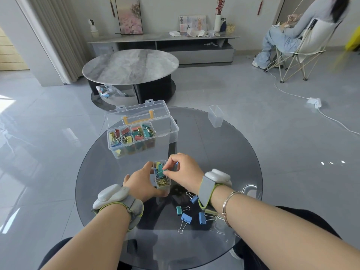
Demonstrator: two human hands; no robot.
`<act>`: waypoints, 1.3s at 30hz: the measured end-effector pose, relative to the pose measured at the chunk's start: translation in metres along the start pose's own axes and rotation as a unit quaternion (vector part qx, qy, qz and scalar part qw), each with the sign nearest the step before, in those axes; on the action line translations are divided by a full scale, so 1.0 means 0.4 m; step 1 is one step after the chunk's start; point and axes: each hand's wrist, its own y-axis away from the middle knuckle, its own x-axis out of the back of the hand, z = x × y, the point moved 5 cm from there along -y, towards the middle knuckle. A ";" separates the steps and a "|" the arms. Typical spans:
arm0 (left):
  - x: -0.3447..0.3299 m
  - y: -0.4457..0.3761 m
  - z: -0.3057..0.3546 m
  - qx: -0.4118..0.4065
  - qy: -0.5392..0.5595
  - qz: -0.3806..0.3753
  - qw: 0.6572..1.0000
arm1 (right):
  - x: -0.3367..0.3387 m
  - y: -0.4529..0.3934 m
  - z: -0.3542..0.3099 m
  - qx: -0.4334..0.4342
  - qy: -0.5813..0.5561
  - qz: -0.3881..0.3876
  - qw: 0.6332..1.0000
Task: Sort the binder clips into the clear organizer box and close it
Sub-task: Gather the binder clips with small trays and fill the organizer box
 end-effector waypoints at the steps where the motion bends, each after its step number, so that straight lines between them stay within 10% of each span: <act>1: 0.002 0.001 0.001 -0.003 0.003 0.004 1.000 | 0.005 0.000 0.003 -0.002 -0.005 -0.001 1.000; 12: 0.050 -0.002 0.016 -0.014 0.006 0.052 0.999 | 0.086 -0.035 -0.003 -0.038 -0.138 0.087 0.986; 23: 0.030 -0.001 0.028 -0.021 -0.070 0.056 0.996 | 0.013 -0.073 -0.060 -0.012 0.121 0.015 0.992; 39: 0.040 -0.013 0.026 -0.009 -0.019 0.072 0.997 | 0.013 -0.070 0.002 -0.052 0.019 0.022 0.998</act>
